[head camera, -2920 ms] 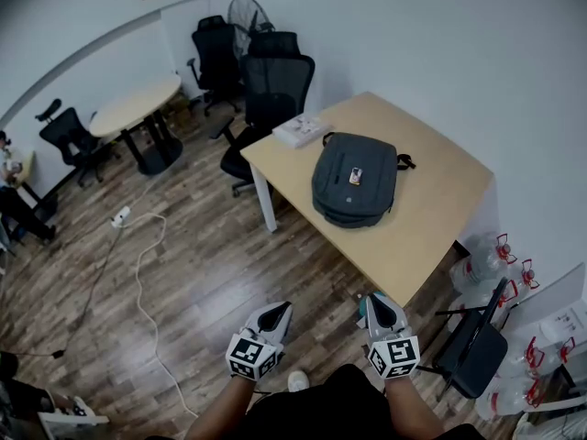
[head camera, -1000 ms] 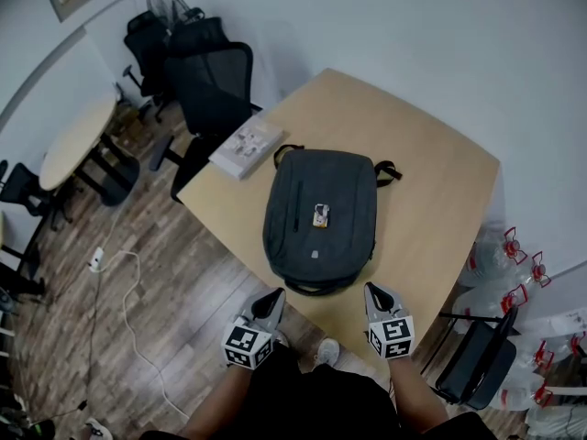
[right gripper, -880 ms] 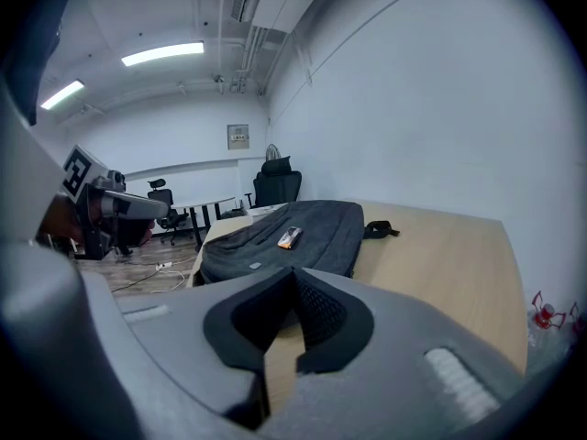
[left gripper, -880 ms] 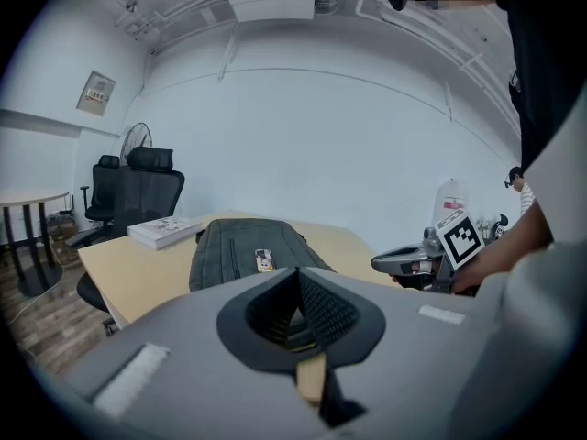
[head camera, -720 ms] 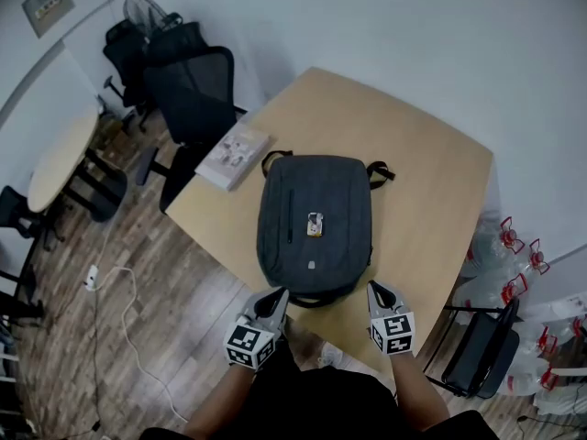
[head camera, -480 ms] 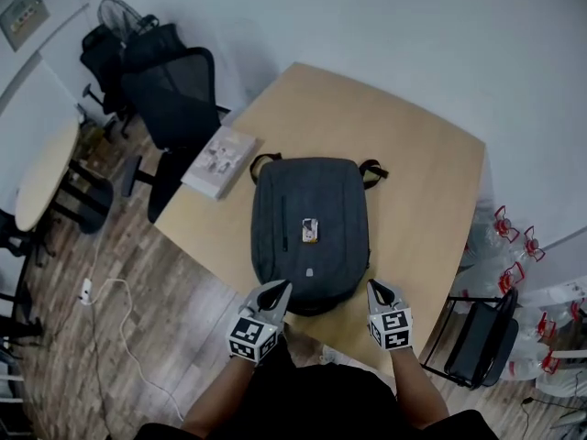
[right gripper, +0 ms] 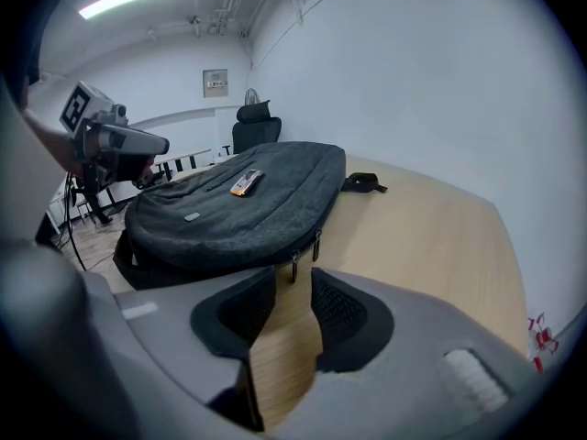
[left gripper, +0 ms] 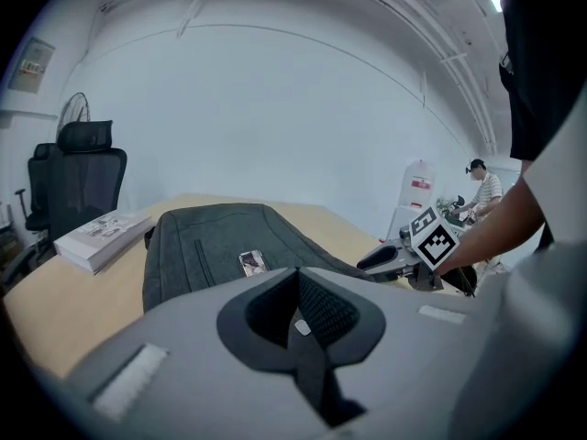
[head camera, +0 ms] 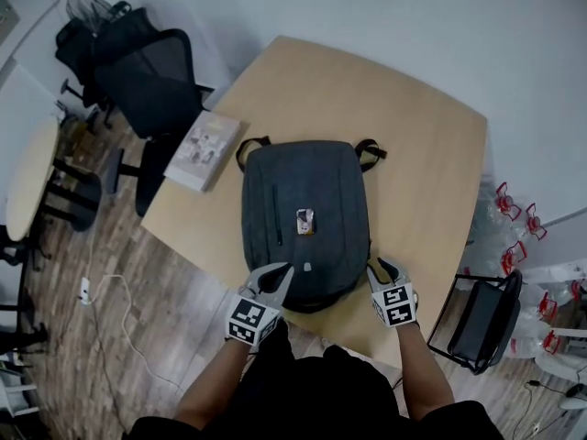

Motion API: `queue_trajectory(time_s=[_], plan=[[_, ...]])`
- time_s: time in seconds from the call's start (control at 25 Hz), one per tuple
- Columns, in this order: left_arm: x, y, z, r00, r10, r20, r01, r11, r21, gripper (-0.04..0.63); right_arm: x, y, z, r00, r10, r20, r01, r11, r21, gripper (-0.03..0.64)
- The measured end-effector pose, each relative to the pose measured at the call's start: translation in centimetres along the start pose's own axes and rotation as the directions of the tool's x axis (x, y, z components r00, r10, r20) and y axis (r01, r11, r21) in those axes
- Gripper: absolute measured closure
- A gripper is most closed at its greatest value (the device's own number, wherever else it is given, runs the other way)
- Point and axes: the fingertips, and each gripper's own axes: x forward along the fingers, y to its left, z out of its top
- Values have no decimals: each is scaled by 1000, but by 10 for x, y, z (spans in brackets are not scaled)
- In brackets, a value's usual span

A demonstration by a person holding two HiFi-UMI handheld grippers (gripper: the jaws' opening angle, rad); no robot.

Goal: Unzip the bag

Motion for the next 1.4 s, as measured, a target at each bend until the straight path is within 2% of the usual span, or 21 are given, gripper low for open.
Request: queue_trajectory(time_s=[0.08,0.16,0.28,0.4,0.48,0.52,0.68,0.76,0.92,1.08,1.2,1.28,1.4], plan=[[11,1,-3,999,-20,-32,23,998,66,578,5,0,2,1000,13,-26,-15,996,-83,482],[20,-3,-7,995,-47,-87,62,983,172,578,7,2,2,999,27,-46,-34,986,-161,476],[36,-8,-10,982,-90,-168,142,932,334,577,10,2,4,997,58,-43,-65,976,-206,476],[53,-14,-15,957,-149,-249,245,876,415,577,12,0,6,997,73,-37,-79,979,-189,460],[66,-19,-22,937,-177,-303,299,854,426,541,14,-1,6,996,80,-43,-86,981,-175,460],[72,-21,-24,928,-186,-324,317,850,421,533,14,-1,7,995,87,-45,-93,981,-173,462],[87,-24,-36,901,-216,-376,362,852,379,523,18,5,6,990,127,-54,-136,970,-202,505],[89,-26,-43,891,-225,-394,381,843,380,523,22,8,7,988,141,-70,-154,960,-234,511],[90,-28,-50,883,-233,-407,394,839,374,523,29,13,7,982,158,-100,-179,951,-254,539],[92,-31,-51,881,-238,-409,400,837,374,523,28,12,6,986,145,-86,-161,961,-223,565],[95,-34,-55,872,-243,-424,419,818,393,523,22,10,8,988,137,-70,-149,969,-196,578],[97,-37,-59,862,-245,-444,437,803,405,524,17,10,9,990,129,-56,-137,973,-187,604],[100,-39,-68,844,-250,-475,464,784,411,531,13,10,9,991,122,-47,-128,977,-170,604]])
